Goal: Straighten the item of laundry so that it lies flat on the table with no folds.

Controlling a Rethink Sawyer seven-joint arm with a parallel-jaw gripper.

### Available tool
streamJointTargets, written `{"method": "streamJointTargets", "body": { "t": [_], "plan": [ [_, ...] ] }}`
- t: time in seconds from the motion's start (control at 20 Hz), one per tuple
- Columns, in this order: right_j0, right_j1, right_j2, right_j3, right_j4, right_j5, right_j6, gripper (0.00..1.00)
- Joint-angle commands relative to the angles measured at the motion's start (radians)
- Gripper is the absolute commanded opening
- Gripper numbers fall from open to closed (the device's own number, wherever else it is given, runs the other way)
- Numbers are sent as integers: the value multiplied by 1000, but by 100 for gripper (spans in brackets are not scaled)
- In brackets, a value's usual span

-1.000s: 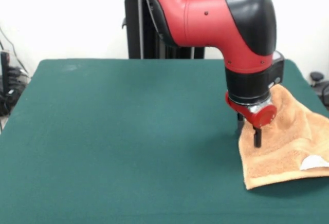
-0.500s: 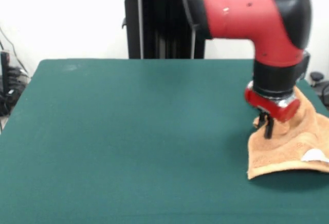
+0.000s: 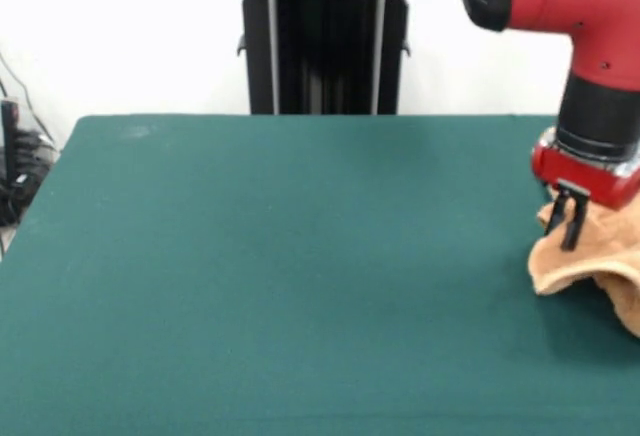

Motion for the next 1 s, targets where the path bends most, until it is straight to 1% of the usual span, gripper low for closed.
{"method": "streamJointTargets", "body": {
  "t": [0.05, 0.25, 0.3, 0.4, 0.6, 0.75, 1.0],
  "plan": [
    [-68, 37, -70, 8, -4, 89, 119, 0],
    [-71, 16, -221, -6, -92, 105, 59, 0],
    [-74, 13, -249, -11, -111, 108, 44, 0],
    [-94, -2, -269, -10, -143, 114, 9, 0],
    [-144, -36, -258, 2, -193, 121, -34, 0],
    [-177, -47, -233, 20, -221, 106, -36, 0],
    [-186, -36, -211, 31, -239, 79, 9, 0]
  ]
}}
